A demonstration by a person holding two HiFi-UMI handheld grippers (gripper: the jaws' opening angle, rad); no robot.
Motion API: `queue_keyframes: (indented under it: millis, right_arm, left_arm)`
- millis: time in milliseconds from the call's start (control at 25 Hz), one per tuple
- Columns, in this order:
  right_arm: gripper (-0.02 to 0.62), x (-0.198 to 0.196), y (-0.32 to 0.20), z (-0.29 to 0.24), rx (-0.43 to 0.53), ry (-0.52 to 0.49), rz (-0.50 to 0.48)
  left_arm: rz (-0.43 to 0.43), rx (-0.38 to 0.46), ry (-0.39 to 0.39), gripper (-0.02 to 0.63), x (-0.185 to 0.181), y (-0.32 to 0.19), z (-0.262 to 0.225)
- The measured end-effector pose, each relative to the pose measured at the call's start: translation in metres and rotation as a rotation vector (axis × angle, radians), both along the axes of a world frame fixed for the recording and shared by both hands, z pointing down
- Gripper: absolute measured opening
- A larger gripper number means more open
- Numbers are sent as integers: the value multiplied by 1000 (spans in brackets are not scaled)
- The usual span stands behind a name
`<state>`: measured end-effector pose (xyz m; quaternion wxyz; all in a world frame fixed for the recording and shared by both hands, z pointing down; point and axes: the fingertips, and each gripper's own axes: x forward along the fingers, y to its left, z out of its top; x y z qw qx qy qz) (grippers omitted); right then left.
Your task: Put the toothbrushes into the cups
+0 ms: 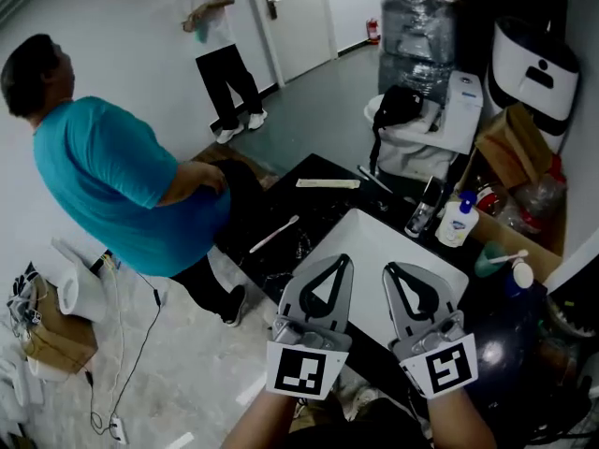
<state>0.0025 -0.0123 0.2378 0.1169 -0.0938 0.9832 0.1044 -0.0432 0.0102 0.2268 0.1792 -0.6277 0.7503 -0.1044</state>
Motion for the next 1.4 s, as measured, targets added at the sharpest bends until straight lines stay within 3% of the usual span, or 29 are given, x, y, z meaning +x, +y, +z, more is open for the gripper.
queue_keyframes:
  millis: [280,560,1000,1400]
  right_arm:
    - [34,-46,29,6,-12,20,-92]
    - [34,-105,47,16,-25,43,-92]
    - [34,-205,77,28,-38,80,14]
    - [34,-245,90,40,-41,97,102]
  left_arm:
    - [-94,-25,-7,6,-41,34,4]
    - [-98,-42,6,6,-99,57,14]
    - [28,-68,40,6,-201,74,30]
    - [113,-69,47,6,-245,85,39]
